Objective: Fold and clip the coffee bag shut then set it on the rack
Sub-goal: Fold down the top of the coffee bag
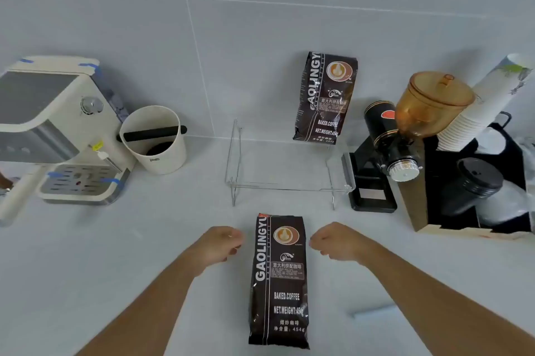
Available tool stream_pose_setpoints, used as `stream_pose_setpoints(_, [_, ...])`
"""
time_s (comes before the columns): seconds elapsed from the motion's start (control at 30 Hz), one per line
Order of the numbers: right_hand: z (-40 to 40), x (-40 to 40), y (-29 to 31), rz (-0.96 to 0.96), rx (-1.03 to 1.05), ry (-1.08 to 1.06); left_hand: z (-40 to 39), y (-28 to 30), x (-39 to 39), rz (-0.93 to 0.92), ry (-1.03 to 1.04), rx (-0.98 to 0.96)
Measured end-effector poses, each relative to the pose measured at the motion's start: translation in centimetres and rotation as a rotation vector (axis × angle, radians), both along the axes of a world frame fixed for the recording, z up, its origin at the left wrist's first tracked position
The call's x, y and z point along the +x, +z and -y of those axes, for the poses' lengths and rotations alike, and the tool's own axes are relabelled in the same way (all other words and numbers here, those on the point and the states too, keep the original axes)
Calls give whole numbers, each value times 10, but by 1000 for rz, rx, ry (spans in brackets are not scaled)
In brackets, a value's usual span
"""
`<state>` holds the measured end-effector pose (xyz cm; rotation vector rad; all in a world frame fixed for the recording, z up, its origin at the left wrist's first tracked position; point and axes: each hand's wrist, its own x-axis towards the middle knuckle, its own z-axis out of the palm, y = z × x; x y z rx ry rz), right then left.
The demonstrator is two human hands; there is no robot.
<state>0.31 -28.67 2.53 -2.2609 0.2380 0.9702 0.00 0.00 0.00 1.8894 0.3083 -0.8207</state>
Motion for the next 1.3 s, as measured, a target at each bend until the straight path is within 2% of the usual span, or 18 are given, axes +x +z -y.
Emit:
stream_pose_setpoints(0.2, [-18, -19, -22, -102, 312, -354, 37, -21, -12, -59, 180, -168])
stream_pose_setpoints(0.33, [-27, -19, -31, -124, 351, -406, 49, -23, -11, -113, 287, -278])
stream_pose_setpoints(0.53, [-28, -15, -36, -30, 484, -539, 56, -12, -8, -118, 371, -288])
stream_pose_setpoints(0.83, [-31, -25, -18, 269, 424, -442, 49, 17, 4, 27, 376, -340])
stream_pose_setpoints(1.07, [-34, -46, 14, 483, 474, -334, 47, 46, -20, 143, 447, -455])
stream_pose_setpoints(1.3, [-23, -62, 40, 617, 527, -289, 50, 78, -42, 317, 404, -569])
